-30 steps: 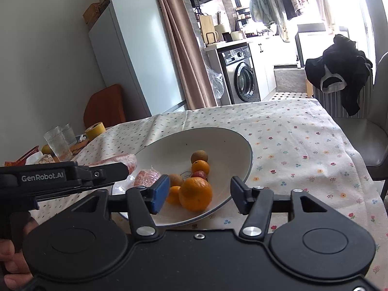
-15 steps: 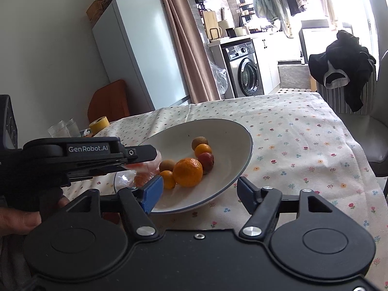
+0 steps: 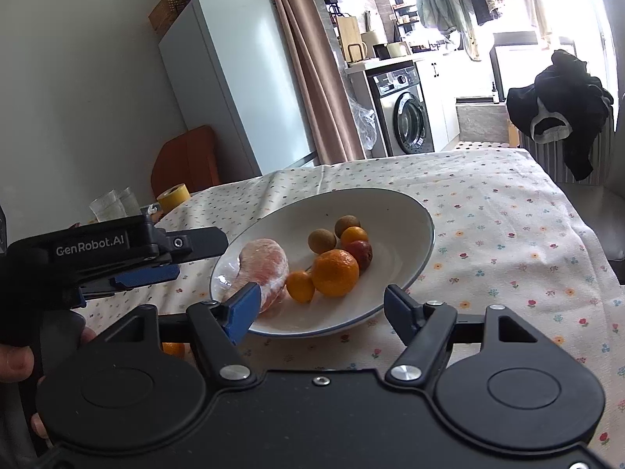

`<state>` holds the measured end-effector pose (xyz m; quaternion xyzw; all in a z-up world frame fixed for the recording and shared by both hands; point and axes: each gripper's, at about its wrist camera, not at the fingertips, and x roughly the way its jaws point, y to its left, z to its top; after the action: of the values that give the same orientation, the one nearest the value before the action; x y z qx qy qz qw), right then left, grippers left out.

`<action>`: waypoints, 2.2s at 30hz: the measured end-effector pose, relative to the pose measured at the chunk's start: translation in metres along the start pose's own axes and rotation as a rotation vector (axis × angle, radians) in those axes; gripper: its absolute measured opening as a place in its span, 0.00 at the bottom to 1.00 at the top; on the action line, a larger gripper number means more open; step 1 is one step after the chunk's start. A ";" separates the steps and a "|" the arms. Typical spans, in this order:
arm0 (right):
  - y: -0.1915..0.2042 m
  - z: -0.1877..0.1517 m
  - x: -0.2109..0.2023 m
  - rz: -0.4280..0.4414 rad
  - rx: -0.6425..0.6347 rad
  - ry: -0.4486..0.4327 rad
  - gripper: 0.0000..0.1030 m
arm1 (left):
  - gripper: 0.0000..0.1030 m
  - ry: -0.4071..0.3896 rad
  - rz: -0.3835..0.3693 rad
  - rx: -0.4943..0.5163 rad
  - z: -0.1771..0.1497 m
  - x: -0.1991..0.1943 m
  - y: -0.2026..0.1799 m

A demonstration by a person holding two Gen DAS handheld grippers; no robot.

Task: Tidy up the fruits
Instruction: 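Open the right tool to drop the orange while the left tool releases the wrapped fruit into the bowl, then move both tools back from the bowl toward the remaining orange and apple, then close the left tool on the orange on the tablecloth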

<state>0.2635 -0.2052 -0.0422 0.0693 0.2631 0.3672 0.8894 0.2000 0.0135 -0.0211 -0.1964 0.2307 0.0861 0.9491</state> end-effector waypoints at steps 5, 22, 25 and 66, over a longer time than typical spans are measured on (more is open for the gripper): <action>0.014 0.000 -0.004 0.003 -0.022 0.000 0.68 | 0.81 -0.015 0.022 -0.007 -0.001 -0.016 0.013; 0.041 -0.005 -0.012 0.016 -0.061 0.007 0.71 | 0.83 -0.036 0.061 -0.045 -0.008 -0.053 0.047; 0.046 -0.006 -0.010 0.026 -0.066 0.010 0.71 | 0.83 -0.030 0.065 -0.046 -0.012 -0.056 0.050; 0.083 -0.026 0.024 0.058 -0.123 0.112 0.71 | 0.38 -0.002 0.083 -0.152 -0.037 -0.053 0.103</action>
<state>0.2131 -0.1309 -0.0477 0.0013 0.2874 0.4116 0.8649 0.1123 0.0877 -0.0603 -0.2578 0.2305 0.1430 0.9273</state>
